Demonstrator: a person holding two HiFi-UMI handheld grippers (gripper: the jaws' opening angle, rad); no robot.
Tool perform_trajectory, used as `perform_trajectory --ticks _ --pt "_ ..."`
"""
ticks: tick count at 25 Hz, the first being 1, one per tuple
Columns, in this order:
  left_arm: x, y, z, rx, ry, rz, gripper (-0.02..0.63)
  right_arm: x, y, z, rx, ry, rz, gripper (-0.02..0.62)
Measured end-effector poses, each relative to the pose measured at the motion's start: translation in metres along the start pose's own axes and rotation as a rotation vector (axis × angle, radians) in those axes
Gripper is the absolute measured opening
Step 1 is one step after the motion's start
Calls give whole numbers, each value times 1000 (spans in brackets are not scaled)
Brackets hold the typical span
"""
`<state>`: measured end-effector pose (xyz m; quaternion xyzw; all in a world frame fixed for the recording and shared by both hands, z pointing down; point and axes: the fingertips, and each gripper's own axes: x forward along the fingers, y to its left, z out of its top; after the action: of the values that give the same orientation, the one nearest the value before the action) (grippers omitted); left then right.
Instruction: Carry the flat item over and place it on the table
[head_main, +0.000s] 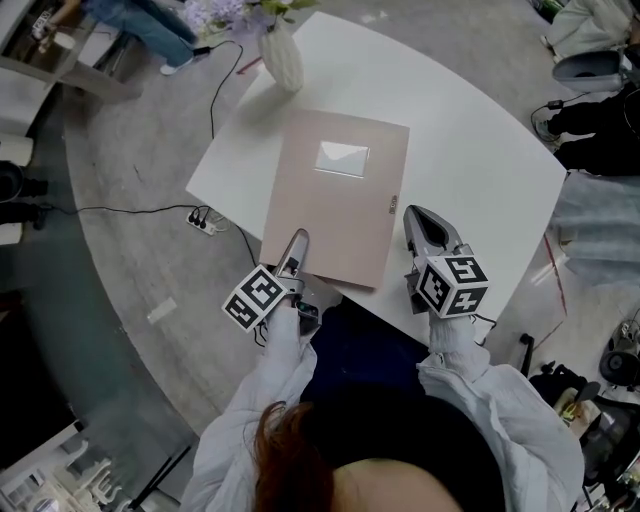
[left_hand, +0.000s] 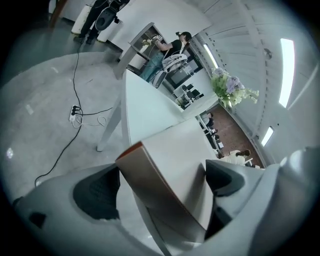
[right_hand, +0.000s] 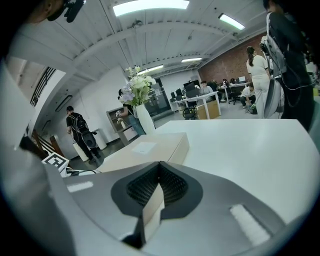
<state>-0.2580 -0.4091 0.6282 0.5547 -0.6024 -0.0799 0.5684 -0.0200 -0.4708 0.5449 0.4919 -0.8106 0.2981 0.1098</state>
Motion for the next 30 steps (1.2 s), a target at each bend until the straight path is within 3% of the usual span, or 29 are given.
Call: perform_trajectory --ticks 5,9,16,22,26,30 --pt "7 0 2 27 -8 -21 549 -2 1 -3 -9 2 7 9" --pt "1 -5 -1 61 25 -86 551 -10 7 5 -25 -20 9 9" --pt "-37 -10 1 64 60 -196 551 -38 30 16 -50 -73 -3 9" --pt "-81 -16 6 117 90 -284 531 -64 65 17 -66 -108 -5 9" --pt "-110 -21 13 177 69 -333 503 -77 97 14 -87 -131 32 10" --pt "-141 -31 10 297 82 -416 449 -91 127 10 -93 -167 75 9"
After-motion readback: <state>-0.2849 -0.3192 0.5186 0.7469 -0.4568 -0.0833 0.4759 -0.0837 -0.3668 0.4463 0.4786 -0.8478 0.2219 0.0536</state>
